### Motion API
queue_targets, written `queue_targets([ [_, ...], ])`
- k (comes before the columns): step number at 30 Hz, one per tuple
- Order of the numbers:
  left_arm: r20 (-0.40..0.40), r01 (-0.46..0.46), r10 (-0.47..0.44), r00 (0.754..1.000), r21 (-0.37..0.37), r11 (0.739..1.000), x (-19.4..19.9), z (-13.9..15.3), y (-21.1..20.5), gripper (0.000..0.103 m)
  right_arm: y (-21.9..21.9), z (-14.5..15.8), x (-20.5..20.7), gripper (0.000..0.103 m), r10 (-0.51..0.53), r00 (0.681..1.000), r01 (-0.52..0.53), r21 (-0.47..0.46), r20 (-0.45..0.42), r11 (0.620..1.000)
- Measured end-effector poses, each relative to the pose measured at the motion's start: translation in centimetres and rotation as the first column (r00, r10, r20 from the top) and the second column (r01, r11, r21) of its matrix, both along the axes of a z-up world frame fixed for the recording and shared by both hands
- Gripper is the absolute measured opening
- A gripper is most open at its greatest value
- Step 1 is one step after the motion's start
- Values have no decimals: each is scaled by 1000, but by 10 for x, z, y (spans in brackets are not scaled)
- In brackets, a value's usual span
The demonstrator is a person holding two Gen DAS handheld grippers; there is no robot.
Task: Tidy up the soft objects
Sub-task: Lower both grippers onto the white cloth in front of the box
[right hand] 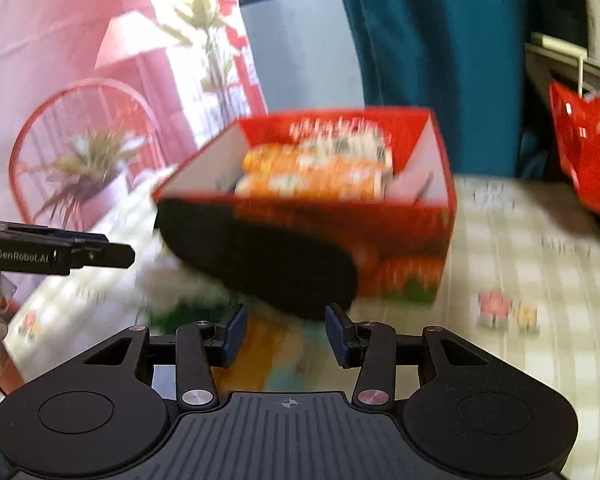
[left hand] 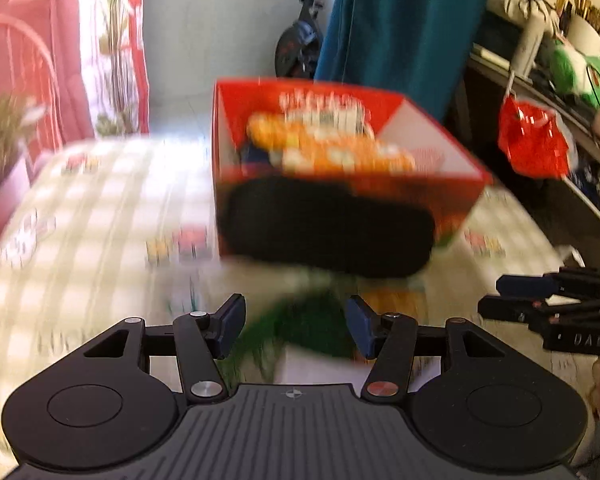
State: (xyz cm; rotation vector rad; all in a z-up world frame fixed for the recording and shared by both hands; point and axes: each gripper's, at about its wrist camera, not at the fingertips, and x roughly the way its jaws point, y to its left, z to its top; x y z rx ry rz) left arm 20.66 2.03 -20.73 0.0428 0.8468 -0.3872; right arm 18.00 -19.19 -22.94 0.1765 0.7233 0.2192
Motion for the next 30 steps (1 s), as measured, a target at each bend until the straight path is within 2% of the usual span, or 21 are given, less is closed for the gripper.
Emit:
queue_targets([
  [5, -51, -20, 18, 999, -30, 999, -27, -24, 9, 59, 2, -20, -32, 43, 3, 998, -3, 3, -65, 1000],
  [9, -50, 27, -28, 998, -15, 1000, -43, -36, -1, 59, 1, -37, -45, 43, 0, 991, 7, 52, -131, 999],
  [10, -46, 37, -37, 998, 0, 999, -46, -39, -5, 59, 3, -40, -48, 45, 2, 990, 6, 52, -142, 999],
  [11, -46, 46, -45, 998, 13, 999, -49, -43, -9, 59, 4, -44, -50, 52, 5, 988, 3, 50, -153, 999],
  [13, -61, 52, -51, 997, 21, 998, -51, -50, -11, 59, 6, -47, -53, 59, 5, 985, 3, 47, -174, 999],
  [17, -89, 40, -40, 995, 7, 999, -51, -60, -10, 64, 9, -53, -52, 60, 11, 978, -4, 32, -210, 999],
  [22, -114, 17, -23, 993, -55, 998, -49, -59, -2, 66, 13, -68, -48, 63, 26, 964, -16, 42, -263, 999],
  [30, -125, 12, -15, 992, -28, 1000, -53, -62, 1, 67, 16, -83, -38, 66, 37, 955, -21, 56, -294, 998],
])
